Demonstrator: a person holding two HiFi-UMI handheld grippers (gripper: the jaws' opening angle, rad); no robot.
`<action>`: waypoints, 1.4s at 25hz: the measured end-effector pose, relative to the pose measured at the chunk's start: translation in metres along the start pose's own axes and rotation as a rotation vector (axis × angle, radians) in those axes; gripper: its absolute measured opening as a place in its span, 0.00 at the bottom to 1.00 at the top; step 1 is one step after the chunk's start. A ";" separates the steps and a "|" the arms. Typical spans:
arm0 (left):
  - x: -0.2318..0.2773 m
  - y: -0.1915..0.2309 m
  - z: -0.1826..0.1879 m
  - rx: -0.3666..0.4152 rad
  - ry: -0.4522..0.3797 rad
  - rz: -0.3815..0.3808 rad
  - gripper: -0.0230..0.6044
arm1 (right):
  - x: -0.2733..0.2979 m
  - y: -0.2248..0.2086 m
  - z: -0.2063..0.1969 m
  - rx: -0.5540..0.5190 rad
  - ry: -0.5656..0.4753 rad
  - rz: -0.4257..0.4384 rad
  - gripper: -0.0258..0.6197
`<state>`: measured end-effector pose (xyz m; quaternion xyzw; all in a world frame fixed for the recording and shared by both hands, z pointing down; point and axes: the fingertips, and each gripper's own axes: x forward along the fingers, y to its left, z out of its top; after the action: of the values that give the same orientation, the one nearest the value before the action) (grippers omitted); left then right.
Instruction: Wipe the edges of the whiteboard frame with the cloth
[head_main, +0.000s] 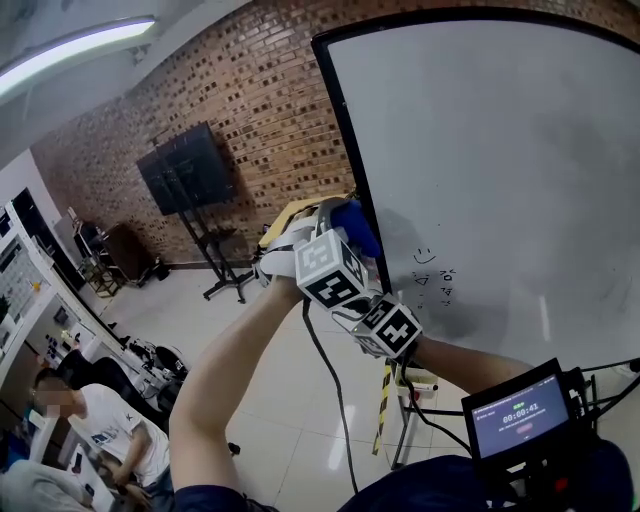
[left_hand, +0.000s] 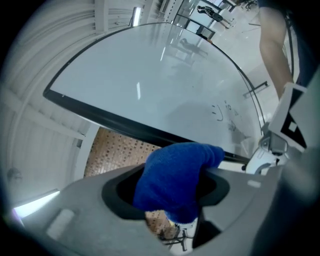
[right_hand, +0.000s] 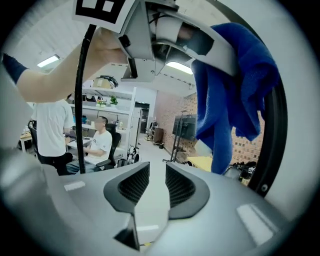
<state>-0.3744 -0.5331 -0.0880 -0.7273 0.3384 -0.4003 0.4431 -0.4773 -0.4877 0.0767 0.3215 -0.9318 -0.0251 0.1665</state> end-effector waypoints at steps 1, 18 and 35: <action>-0.003 0.009 0.002 -0.004 -0.005 0.015 0.43 | -0.001 -0.002 0.005 -0.007 -0.004 -0.003 0.20; -0.039 0.101 0.031 0.055 -0.016 0.163 0.43 | -0.030 -0.031 0.103 -0.122 -0.153 -0.044 0.14; -0.072 0.181 0.070 0.129 -0.019 0.272 0.43 | -0.078 -0.047 0.209 -0.214 -0.268 -0.059 0.13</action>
<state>-0.3699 -0.5141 -0.2939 -0.6485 0.4032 -0.3505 0.5422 -0.4605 -0.4900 -0.1507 0.3229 -0.9279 -0.1716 0.0732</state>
